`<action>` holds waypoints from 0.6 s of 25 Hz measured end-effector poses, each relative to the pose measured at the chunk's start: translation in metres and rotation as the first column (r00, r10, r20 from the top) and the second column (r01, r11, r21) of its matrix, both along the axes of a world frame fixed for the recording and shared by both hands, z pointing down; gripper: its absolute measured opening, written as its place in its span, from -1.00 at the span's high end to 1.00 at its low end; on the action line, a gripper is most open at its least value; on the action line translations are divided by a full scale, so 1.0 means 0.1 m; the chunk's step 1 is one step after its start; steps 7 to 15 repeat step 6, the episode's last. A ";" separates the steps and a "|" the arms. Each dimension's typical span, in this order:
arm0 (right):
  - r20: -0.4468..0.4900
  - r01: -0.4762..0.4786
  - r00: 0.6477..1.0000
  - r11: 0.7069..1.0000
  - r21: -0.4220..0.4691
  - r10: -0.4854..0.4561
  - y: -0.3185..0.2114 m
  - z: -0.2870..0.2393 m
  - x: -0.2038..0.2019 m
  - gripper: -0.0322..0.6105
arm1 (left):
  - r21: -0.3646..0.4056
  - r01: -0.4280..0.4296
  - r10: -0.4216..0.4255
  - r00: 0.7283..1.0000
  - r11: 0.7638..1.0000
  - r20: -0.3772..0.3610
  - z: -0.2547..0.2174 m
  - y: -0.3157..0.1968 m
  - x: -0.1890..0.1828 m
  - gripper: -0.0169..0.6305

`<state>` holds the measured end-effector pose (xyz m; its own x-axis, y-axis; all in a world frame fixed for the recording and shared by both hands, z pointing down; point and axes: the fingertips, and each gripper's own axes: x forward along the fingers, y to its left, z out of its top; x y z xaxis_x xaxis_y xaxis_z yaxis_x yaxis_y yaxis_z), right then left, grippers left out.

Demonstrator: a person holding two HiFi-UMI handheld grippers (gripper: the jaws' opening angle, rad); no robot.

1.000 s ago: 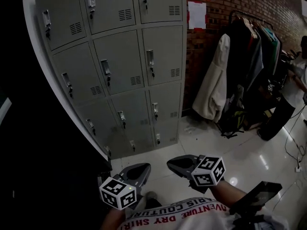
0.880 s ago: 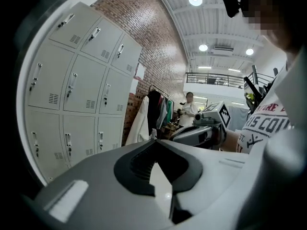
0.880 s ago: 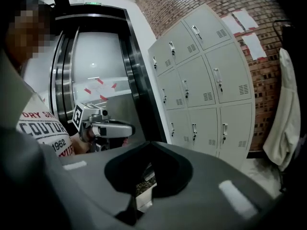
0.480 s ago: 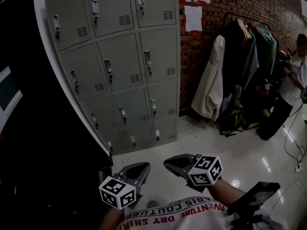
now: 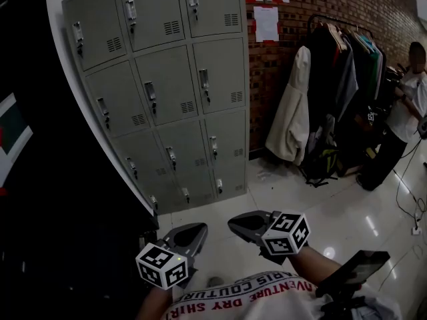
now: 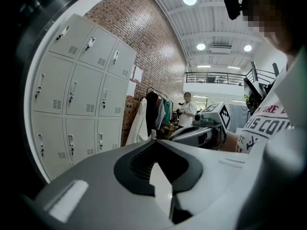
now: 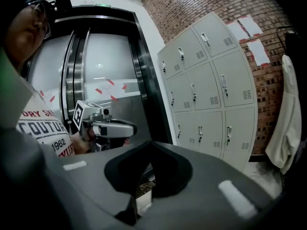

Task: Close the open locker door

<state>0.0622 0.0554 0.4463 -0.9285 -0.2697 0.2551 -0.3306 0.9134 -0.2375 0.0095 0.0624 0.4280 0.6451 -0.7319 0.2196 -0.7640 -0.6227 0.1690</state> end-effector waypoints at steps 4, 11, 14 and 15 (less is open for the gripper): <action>-0.004 -0.003 1.000 1.000 0.001 0.003 -0.06 0.01 -0.06 0.91 | -0.002 -0.002 0.002 1.000 1.000 -0.002 0.02 -0.06 -0.08 0.93; -0.008 -0.007 1.000 1.000 -0.001 0.007 -0.10 0.03 -0.10 0.91 | -0.003 -0.005 0.005 1.000 1.000 -0.004 0.03 -0.10 -0.12 0.93; -0.008 -0.007 1.000 1.000 -0.001 0.007 -0.10 0.03 -0.10 0.91 | -0.003 -0.005 0.005 1.000 1.000 -0.004 0.03 -0.10 -0.12 0.93; -0.008 -0.007 1.000 1.000 -0.001 0.007 -0.10 0.03 -0.10 0.91 | -0.003 -0.005 0.005 1.000 1.000 -0.004 0.03 -0.10 -0.12 0.93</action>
